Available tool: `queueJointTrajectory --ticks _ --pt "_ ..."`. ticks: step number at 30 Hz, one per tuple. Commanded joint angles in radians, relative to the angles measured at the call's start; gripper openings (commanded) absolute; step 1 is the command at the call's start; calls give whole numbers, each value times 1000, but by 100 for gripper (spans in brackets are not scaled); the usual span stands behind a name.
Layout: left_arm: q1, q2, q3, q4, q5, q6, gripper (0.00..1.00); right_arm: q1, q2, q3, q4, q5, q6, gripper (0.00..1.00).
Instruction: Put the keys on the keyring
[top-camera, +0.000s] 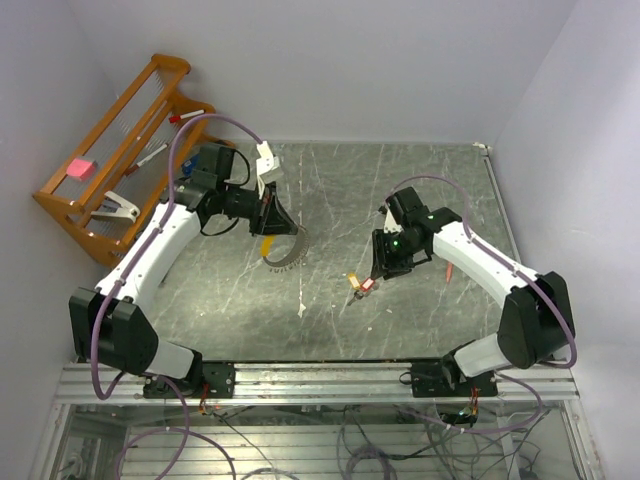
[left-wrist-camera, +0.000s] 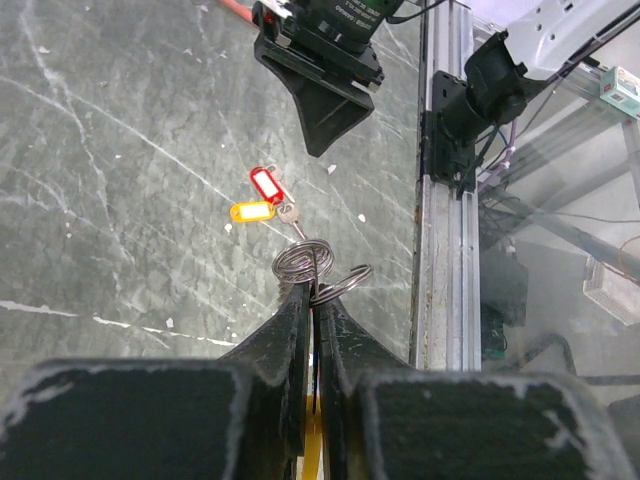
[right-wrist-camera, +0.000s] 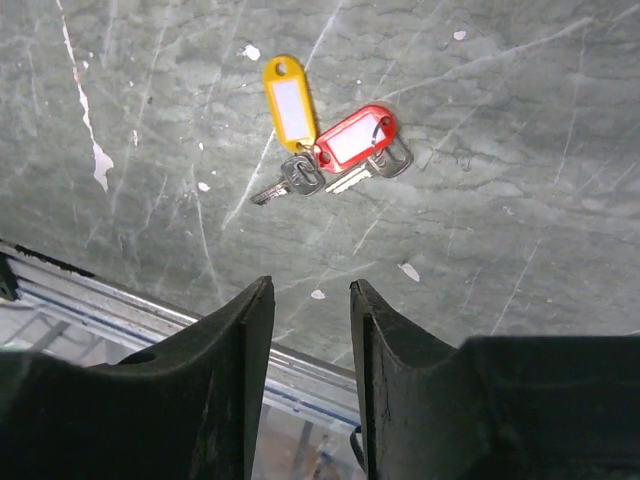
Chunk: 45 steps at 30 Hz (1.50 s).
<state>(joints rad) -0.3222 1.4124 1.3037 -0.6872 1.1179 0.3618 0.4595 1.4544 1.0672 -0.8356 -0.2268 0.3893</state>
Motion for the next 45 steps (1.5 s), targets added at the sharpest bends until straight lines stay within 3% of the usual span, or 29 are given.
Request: queueJointTrajectory --ticks 1,7,20,36,45 --pt "14 12 -1 49 -1 -37 7 2 40 -4 19 46 47 34" --pt "18 14 -11 70 -14 -60 7 2 122 -29 99 57 52 26" --pt "28 14 -13 82 -21 -70 7 1 245 -9 154 122 30 21" --pt "41 10 -19 90 -24 -77 7 4 287 -9 185 129 24 13" --pt "47 16 -11 91 -20 -81 7 5 261 -12 173 144 25 2"
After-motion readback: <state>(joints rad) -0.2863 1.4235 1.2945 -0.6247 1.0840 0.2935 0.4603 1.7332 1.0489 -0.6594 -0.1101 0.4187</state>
